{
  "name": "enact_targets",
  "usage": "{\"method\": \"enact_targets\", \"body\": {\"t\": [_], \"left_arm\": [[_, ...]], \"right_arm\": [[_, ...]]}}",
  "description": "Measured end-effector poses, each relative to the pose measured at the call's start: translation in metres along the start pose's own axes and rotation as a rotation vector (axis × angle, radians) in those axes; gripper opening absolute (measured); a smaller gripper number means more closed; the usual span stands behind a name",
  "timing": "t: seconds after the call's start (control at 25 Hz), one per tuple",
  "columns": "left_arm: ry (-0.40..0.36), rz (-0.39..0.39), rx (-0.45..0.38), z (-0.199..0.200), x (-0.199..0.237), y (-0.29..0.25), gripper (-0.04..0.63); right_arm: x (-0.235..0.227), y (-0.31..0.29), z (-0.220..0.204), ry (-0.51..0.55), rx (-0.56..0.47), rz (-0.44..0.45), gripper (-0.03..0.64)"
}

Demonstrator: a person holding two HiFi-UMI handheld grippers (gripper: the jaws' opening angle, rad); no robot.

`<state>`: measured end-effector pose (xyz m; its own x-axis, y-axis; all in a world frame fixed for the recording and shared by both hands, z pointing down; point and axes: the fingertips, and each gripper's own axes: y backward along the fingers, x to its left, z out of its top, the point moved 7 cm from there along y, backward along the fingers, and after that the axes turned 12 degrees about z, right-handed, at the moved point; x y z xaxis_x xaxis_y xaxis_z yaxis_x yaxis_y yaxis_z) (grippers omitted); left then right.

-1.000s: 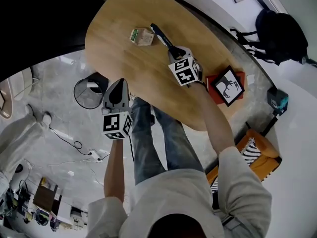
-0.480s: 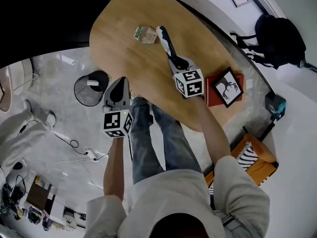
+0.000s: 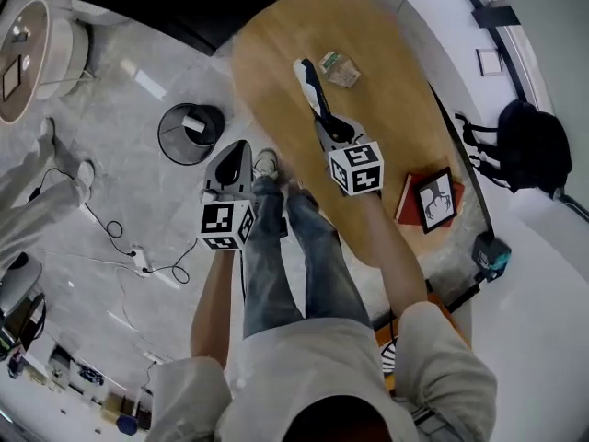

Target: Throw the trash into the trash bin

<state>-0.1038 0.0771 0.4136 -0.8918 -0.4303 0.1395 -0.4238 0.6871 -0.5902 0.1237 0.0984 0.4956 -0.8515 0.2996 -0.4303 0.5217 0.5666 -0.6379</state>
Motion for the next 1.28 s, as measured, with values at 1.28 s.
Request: {"method": "enact_targets", "body": {"t": [1.28], "left_arm": [[0.384, 0.537, -0.041, -0.101, 0.211, 0.147, 0.018]], "right_arm": [[0.219, -0.255, -0.012, 0.371, 0.452, 0.412, 0.095]]}}
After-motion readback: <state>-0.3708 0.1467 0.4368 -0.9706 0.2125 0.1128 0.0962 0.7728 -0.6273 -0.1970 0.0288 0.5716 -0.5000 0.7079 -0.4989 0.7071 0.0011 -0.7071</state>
